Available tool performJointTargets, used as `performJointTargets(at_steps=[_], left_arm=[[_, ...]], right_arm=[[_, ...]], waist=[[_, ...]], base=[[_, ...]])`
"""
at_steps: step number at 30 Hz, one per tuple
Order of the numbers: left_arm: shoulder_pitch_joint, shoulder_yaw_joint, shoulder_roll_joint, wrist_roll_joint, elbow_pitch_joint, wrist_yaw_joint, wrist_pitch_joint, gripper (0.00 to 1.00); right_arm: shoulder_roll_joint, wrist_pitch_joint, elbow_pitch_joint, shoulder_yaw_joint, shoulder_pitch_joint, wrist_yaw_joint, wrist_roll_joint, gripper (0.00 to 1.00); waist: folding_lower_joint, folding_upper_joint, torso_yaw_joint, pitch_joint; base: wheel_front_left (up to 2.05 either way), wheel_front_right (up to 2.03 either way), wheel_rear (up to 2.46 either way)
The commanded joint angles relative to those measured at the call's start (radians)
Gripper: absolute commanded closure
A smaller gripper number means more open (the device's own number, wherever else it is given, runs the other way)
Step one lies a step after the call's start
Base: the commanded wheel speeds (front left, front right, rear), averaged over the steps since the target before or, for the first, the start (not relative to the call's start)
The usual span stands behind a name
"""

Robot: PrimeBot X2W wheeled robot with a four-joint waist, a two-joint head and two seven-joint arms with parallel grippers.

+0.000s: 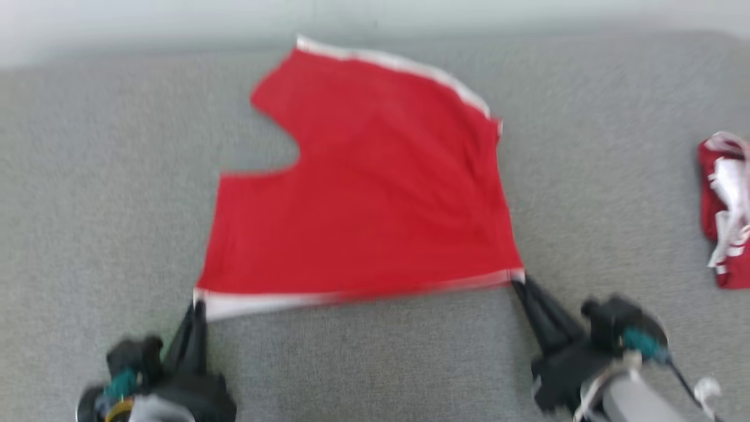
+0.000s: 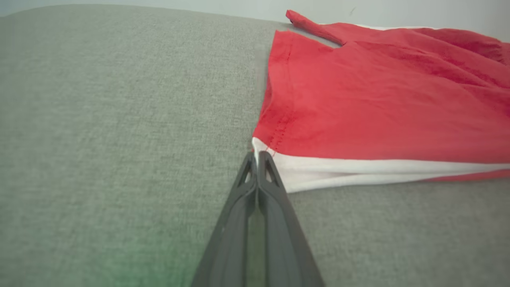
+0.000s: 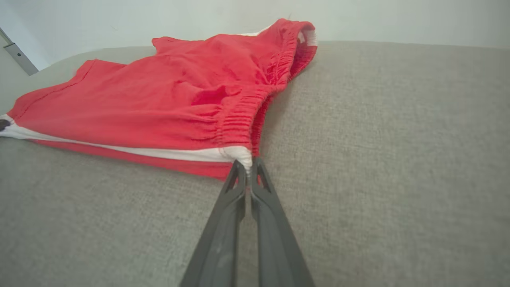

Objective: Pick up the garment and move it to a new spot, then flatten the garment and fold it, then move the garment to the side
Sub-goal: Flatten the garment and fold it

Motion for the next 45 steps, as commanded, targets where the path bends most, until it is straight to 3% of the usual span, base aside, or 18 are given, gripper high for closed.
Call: performJointTargets(at_steps=[1, 10, 18, 27, 37, 45], left_arm=[[0.074, 0.035, -0.009, 0.005, 0.006, 0.000, -0.002, 1.00], [0.252, 0.096, -0.029, -0.001, -0.009, -0.002, -0.002, 1.00], [0.399, 0.125, -0.045, -0.049, -0.023, -0.002, -0.002, 1.00], [0.492, 0.119, -0.056, -0.095, -0.076, -0.002, -0.002, 1.00], [0.265, 0.026, -0.009, -0.088, -0.186, -0.003, -0.002, 1.00], [-0.028, -0.093, 0.060, -0.065, -0.073, -0.003, -0.002, 1.00]], right_arm=[[0.004, 0.000, 0.005, -0.018, 0.077, -0.003, 0.012, 1.00], [0.006, 0.000, 0.005, 0.026, 0.260, -0.004, 0.015, 1.00], [-0.011, 0.000, 0.016, 0.115, 0.377, -0.003, 0.038, 1.00], [-0.026, 0.000, 0.001, 0.137, 0.451, -0.003, 0.059, 1.00], [0.036, 0.000, -0.117, 0.032, 0.384, -0.003, 0.117, 1.00], [0.121, 0.000, -0.125, -0.077, 0.216, -0.003, 0.162, 1.00]], waist=[[0.0003, 0.0001, -0.026, -0.131], [0.0003, 0.0001, -0.029, -0.270], [0.0003, 0.0001, -0.025, -0.337], [0.0003, 0.0001, -0.031, -0.371], [0.0003, 0.0001, -0.057, -0.291], [0.0003, 0.0001, -0.124, -0.138]], base=[[0.00, 0.00, 0.00], [0.00, 0.00, 0.00], [0.00, 0.00, 0.00], [0.00, 0.00, 0.00], [0.00, 0.00, 0.00], [0.00, 0.00, 0.00]])
